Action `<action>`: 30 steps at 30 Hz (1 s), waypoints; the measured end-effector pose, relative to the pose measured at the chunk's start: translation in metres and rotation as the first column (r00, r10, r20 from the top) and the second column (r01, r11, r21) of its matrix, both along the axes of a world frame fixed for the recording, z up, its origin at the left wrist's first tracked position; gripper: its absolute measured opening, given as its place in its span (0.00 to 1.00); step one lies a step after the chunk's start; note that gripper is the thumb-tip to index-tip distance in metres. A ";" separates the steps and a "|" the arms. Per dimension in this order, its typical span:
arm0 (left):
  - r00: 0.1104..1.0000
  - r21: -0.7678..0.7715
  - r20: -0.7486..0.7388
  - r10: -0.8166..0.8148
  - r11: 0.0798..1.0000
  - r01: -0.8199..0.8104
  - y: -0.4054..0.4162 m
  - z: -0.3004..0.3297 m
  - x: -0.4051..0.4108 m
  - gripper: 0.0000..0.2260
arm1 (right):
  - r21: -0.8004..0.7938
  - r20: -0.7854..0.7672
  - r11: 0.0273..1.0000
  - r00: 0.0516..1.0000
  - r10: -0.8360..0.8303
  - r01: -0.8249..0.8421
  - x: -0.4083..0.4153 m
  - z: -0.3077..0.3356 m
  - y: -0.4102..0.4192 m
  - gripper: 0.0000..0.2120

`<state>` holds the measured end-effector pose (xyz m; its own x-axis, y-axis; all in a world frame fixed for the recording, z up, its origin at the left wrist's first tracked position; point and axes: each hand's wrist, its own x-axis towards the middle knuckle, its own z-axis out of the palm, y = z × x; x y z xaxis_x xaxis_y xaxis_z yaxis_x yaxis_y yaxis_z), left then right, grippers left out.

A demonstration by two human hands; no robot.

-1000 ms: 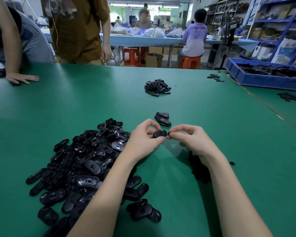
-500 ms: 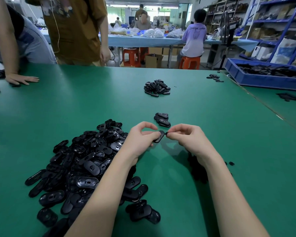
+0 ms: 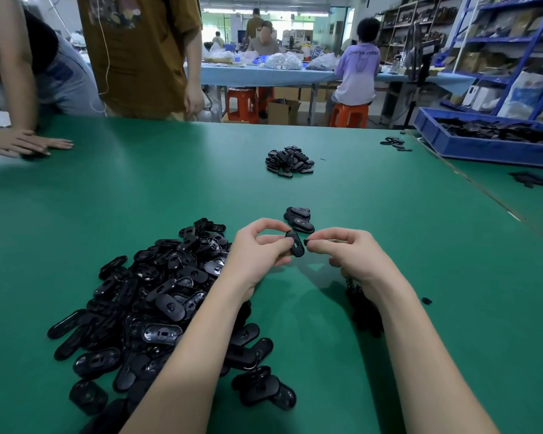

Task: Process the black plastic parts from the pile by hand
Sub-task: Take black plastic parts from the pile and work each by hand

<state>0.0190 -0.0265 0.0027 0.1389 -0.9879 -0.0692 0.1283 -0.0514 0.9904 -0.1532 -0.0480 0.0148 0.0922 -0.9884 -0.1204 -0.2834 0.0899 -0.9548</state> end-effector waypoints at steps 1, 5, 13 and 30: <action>1.000 -0.002 0.017 -0.003 1.000 0.003 0.000 0.000 0.000 0.06 | 0.001 -0.007 1.000 1.000 0.002 -0.002 0.000 0.000 0.000 0.03; 0.998 -0.011 0.053 -0.019 1.000 0.019 0.001 0.002 0.001 0.06 | -0.014 -0.041 1.000 0.999 -0.012 0.011 0.004 -0.002 -0.001 0.03; 0.997 -0.024 0.057 -0.047 0.999 0.048 0.003 0.004 0.001 0.07 | -0.053 0.002 0.998 0.999 -0.040 0.040 0.008 -0.003 0.000 0.05; 0.993 0.010 0.097 -0.069 0.998 0.068 0.003 0.004 0.001 0.07 | -0.081 -0.095 0.996 0.994 -0.051 0.044 0.008 -0.006 -0.001 0.09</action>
<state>0.0205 -0.0239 0.0066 0.0770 -0.9949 -0.0652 0.0276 -0.0633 0.9976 -0.1449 -0.0493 0.0092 0.0366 -0.9981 -0.0486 -0.3725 0.0315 -0.9275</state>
